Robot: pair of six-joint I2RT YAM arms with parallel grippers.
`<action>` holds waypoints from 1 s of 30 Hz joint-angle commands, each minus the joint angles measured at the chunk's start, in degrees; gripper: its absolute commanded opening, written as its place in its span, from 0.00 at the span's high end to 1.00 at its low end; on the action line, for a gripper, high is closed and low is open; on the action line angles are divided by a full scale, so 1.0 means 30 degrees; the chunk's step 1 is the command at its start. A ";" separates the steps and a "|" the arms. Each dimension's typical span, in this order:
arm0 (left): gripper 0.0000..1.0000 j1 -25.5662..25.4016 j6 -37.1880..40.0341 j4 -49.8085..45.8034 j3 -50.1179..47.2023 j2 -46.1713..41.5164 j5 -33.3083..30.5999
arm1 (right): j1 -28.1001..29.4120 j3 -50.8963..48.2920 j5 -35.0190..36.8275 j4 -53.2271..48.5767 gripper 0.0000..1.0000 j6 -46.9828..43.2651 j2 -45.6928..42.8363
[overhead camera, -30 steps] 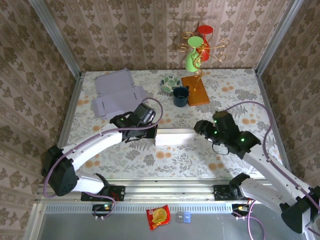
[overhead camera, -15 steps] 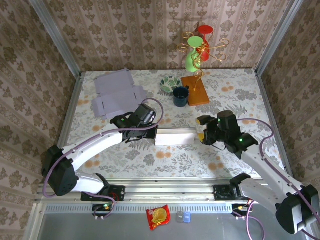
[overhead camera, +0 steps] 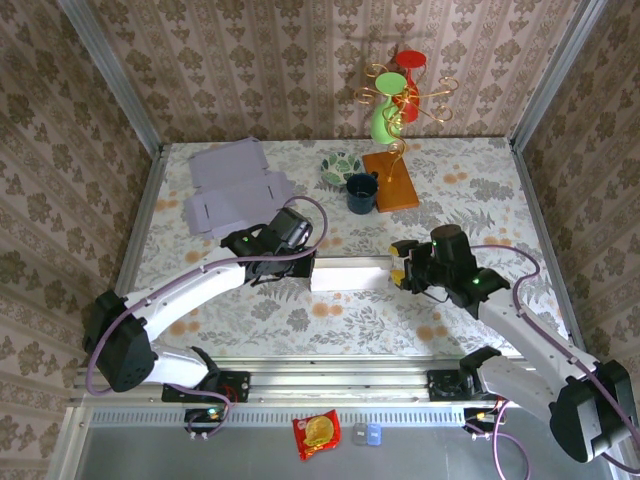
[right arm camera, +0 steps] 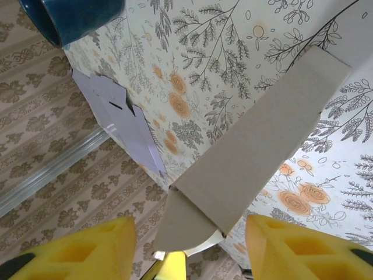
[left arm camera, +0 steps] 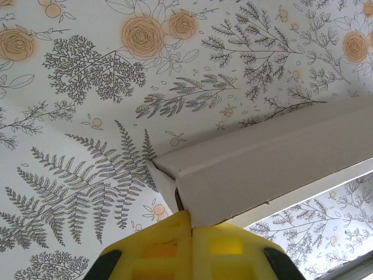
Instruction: Fold the paper box
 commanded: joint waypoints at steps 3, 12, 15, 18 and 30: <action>1.00 -0.0274 0.0209 -0.2499 -0.0589 0.1019 0.0063 | 0.0089 -0.0576 -0.0165 0.0684 0.56 -0.0082 0.0143; 0.94 -0.0278 0.0095 -0.2639 -0.0327 0.0766 0.0297 | 0.0098 -0.0903 0.0149 -0.0353 0.65 -0.1005 0.0293; 0.90 -0.0251 0.0009 -0.2639 -0.0170 0.0545 0.0532 | 0.0086 -0.0931 0.0194 -0.0799 0.68 -0.1208 0.0351; 0.81 -0.0272 -0.0257 -0.2580 -0.0096 -0.0086 0.0595 | 0.0085 -0.0932 0.0191 -0.1278 0.70 -0.1396 0.0437; 0.57 0.1861 -0.4091 -0.1139 -0.0816 -0.2041 0.4429 | 0.0173 -0.0322 0.0187 -0.3393 0.75 -0.2074 0.1172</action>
